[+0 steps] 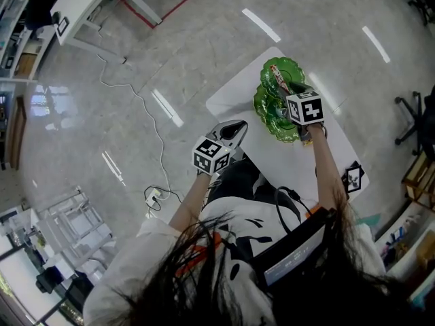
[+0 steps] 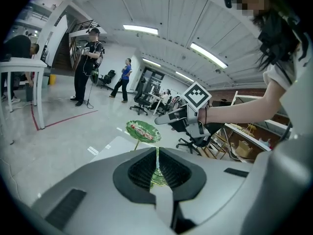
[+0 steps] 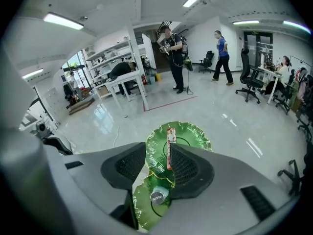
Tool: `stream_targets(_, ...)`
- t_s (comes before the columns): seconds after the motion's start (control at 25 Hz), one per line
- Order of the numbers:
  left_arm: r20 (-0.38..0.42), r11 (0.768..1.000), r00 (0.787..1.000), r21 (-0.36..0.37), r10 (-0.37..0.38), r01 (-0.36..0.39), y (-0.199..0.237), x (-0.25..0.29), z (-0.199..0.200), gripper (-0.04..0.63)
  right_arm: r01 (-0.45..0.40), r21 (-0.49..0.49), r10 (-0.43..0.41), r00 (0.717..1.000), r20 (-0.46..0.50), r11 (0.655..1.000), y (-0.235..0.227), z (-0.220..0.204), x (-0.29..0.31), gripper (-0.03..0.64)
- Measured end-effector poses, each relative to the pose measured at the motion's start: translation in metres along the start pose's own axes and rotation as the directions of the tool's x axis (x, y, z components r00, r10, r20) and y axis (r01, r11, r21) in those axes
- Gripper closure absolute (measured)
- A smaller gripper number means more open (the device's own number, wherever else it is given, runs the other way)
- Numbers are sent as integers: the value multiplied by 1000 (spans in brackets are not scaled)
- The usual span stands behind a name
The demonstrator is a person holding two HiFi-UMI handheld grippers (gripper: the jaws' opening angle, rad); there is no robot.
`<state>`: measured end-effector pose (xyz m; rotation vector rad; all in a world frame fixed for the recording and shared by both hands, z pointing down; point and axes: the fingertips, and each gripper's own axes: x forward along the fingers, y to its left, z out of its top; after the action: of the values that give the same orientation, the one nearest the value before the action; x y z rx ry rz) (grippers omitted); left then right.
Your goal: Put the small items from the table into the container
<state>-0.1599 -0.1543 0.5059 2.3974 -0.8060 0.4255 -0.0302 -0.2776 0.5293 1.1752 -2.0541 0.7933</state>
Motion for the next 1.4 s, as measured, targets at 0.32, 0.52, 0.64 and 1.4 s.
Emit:
stream_targets(0.32, 68, 1000, 998, 16, 1, -2, -41, -4, 20, 586, -23, 86, 11, 991, 134, 996, 24, -14, -60, 501)
stream_targets(0.52, 117, 999, 993, 34, -4, 0, -75, -10, 30, 586, -21, 173, -14, 981, 195, 985, 27, -42, -103, 549)
stream_targets(0.64, 121, 999, 993, 50, -14, 8, -97, -11, 26, 586, -15, 215, -33, 976, 216, 976, 26, -65, -128, 563)
stream_targets(1.4, 112, 993, 990, 94, -87, 76, -231, -29, -33, 584, -5, 341, -103, 950, 296, 940, 37, -199, -264, 584)
